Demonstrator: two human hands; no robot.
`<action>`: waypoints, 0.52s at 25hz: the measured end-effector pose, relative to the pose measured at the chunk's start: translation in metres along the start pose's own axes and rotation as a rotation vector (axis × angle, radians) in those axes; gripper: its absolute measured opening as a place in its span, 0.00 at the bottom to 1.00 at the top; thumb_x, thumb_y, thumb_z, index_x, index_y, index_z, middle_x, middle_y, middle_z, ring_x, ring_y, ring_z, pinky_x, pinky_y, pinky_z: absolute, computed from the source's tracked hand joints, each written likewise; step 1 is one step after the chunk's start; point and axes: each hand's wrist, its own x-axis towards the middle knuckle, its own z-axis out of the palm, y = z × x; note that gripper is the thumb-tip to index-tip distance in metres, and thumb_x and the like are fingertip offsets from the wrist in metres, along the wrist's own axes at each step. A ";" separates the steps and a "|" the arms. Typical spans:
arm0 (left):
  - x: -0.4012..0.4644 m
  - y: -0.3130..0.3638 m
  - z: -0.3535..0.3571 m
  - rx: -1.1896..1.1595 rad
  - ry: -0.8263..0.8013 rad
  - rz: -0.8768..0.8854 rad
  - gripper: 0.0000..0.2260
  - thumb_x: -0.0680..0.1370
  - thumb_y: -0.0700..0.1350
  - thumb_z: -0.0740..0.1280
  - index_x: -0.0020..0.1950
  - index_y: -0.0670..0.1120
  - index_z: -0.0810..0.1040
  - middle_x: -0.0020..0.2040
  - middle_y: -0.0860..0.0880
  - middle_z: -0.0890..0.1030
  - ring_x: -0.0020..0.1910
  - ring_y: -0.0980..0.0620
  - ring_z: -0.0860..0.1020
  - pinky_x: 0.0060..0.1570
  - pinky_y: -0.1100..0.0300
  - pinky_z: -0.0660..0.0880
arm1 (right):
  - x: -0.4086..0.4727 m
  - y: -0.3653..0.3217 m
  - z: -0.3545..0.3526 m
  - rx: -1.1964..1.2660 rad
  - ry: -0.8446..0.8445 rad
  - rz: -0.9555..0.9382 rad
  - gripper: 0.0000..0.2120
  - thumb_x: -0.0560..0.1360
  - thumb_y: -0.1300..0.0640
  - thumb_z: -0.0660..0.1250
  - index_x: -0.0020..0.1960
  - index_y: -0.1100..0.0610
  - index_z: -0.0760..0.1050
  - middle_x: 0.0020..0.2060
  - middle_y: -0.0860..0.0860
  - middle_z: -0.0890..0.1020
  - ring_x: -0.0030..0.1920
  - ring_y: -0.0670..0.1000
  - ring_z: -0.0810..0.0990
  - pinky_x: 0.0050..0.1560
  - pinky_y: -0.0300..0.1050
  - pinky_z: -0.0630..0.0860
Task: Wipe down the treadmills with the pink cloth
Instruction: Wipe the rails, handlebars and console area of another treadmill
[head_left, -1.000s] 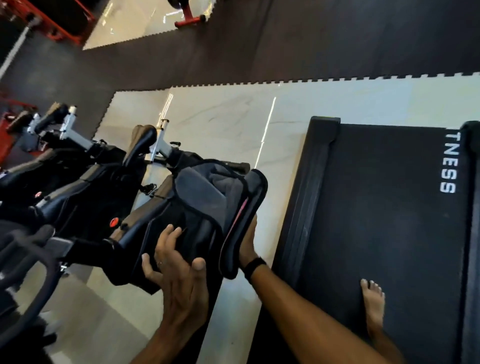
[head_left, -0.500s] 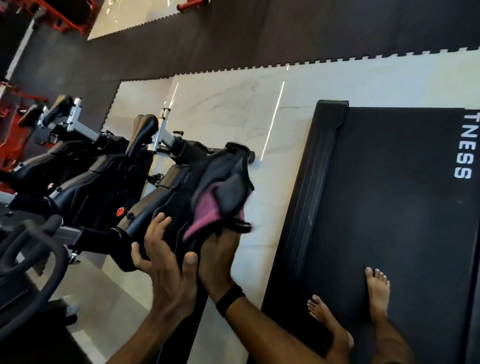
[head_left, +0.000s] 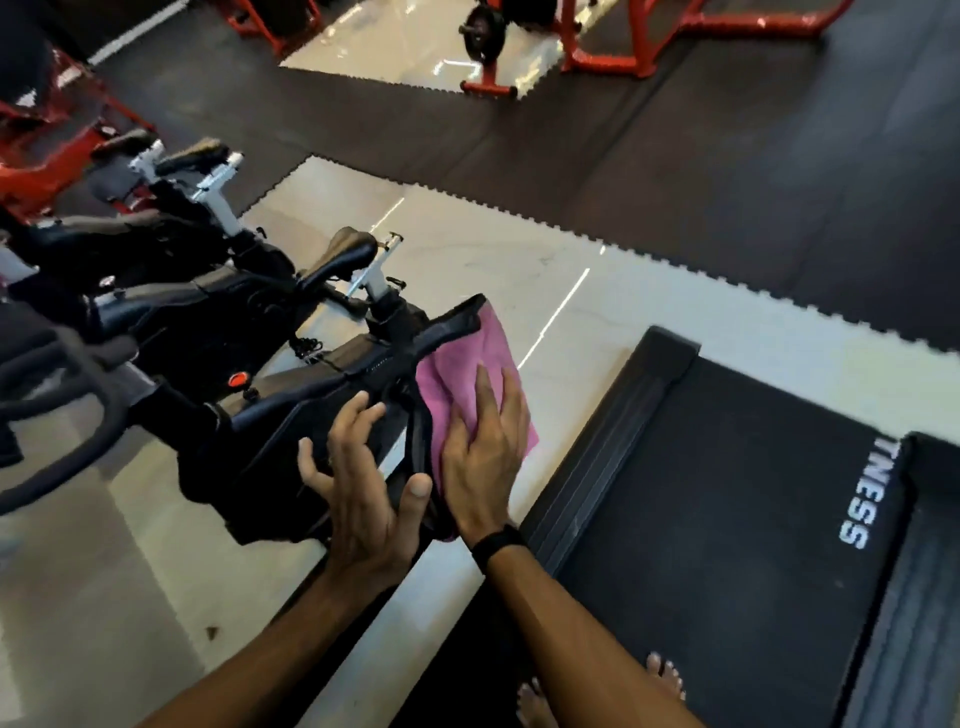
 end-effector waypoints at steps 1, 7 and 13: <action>-0.001 0.000 -0.002 -0.018 0.040 -0.026 0.36 0.79 0.69 0.47 0.70 0.40 0.66 0.74 0.43 0.67 0.74 0.59 0.62 0.74 0.40 0.42 | -0.003 0.004 -0.006 -0.115 -0.059 -0.175 0.23 0.80 0.53 0.60 0.73 0.57 0.71 0.73 0.58 0.71 0.76 0.59 0.64 0.75 0.66 0.58; -0.006 -0.006 -0.024 -0.069 0.315 -0.252 0.30 0.80 0.65 0.48 0.67 0.42 0.69 0.72 0.48 0.69 0.72 0.62 0.64 0.73 0.39 0.46 | 0.005 0.014 -0.048 -0.399 -0.508 -0.844 0.22 0.81 0.49 0.54 0.65 0.59 0.78 0.64 0.53 0.79 0.68 0.57 0.74 0.74 0.71 0.53; -0.019 -0.005 -0.032 0.056 0.497 -0.391 0.31 0.81 0.65 0.47 0.68 0.42 0.70 0.71 0.48 0.71 0.71 0.59 0.66 0.73 0.38 0.48 | 0.045 0.012 -0.056 -0.396 -0.841 -1.390 0.22 0.81 0.45 0.55 0.67 0.56 0.74 0.67 0.54 0.77 0.68 0.56 0.73 0.69 0.67 0.65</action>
